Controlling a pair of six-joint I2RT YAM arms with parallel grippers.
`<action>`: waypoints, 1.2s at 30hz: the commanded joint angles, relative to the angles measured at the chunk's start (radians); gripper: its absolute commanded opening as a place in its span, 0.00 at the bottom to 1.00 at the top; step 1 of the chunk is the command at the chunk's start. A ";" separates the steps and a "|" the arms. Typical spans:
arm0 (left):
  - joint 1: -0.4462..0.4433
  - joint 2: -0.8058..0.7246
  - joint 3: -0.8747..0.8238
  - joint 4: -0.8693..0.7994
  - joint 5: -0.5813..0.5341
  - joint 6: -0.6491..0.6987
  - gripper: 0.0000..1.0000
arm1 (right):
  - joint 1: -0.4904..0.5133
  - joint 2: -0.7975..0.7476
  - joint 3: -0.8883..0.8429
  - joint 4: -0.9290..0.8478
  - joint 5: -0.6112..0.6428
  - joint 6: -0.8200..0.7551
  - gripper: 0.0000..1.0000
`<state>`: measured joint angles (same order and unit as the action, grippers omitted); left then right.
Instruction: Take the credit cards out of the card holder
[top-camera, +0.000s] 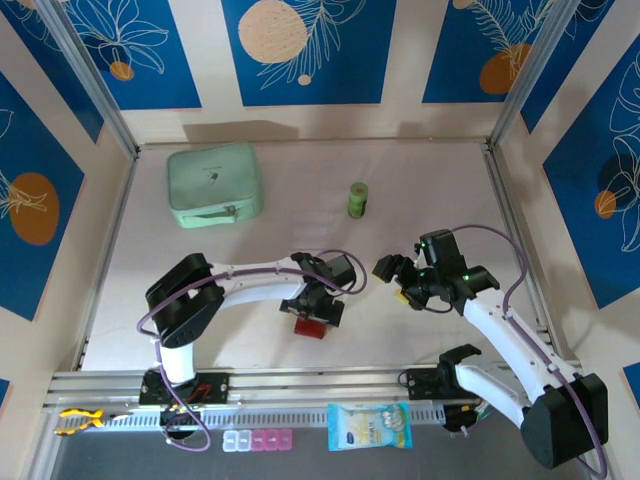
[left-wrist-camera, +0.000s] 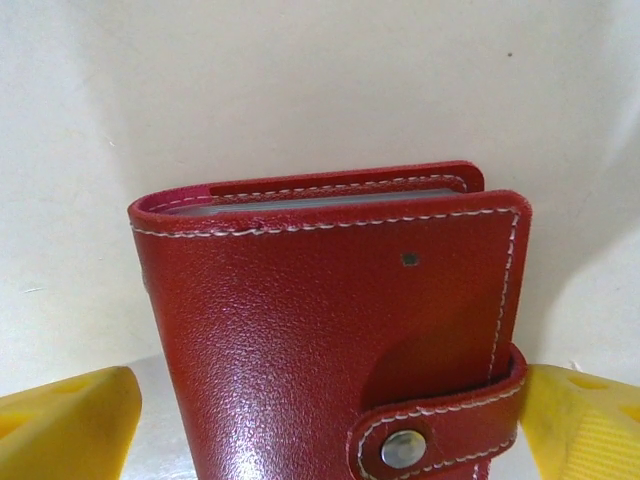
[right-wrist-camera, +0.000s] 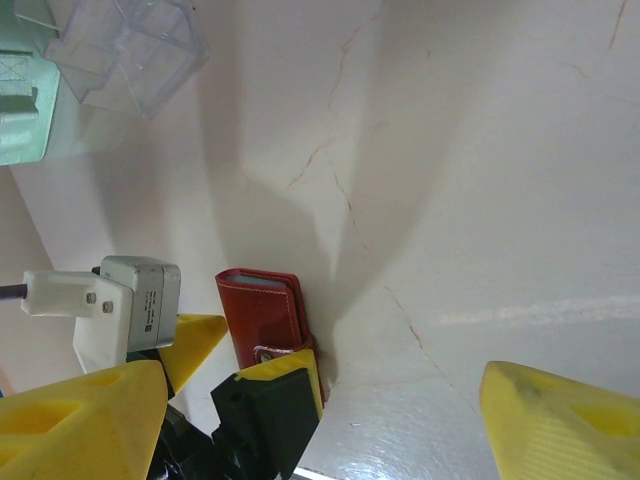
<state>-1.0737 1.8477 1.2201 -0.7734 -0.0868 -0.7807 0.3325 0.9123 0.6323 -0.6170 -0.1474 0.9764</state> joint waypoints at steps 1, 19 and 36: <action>-0.008 0.031 0.000 -0.004 0.004 -0.015 0.92 | -0.005 -0.015 -0.001 -0.018 -0.029 -0.008 0.82; 0.182 0.005 0.015 0.101 0.030 -0.024 0.78 | -0.009 0.050 0.025 0.013 -0.030 -0.024 0.80; 0.252 0.003 -0.022 0.205 0.152 -0.089 0.80 | -0.003 0.089 0.032 0.037 -0.047 -0.025 0.80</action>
<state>-0.8158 1.8778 1.2251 -0.5831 0.0162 -0.8375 0.3271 1.0008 0.6395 -0.5869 -0.1658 0.9577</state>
